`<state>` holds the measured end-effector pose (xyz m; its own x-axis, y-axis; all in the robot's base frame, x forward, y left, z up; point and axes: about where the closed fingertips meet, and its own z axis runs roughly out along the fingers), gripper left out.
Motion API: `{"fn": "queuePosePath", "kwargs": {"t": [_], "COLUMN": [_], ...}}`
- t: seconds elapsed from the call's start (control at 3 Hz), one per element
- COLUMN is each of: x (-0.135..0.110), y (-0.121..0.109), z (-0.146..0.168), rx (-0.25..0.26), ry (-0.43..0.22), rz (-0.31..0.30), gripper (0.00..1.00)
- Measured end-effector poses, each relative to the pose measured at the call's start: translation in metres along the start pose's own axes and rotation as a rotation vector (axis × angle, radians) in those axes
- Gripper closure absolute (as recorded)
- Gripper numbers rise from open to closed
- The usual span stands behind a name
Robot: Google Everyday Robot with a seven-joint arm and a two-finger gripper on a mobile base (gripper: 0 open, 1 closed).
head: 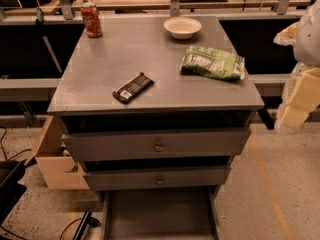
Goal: Place green jalapeno chip bag into bottom drawer
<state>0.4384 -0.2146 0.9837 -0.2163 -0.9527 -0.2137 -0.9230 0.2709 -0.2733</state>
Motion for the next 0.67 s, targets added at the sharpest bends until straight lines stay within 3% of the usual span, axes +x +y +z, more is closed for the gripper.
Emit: {"fn": "queuePosePath", "kwargs": {"t": [0.33, 0.67], "x": [0.0, -0.005], "y": [0.0, -0.024], "z": [0.0, 0.006], "rx": [0.0, 0.052], "ry": [0.0, -0.065], "rz": [0.0, -0.018], "gripper": [0.0, 0.0]}}
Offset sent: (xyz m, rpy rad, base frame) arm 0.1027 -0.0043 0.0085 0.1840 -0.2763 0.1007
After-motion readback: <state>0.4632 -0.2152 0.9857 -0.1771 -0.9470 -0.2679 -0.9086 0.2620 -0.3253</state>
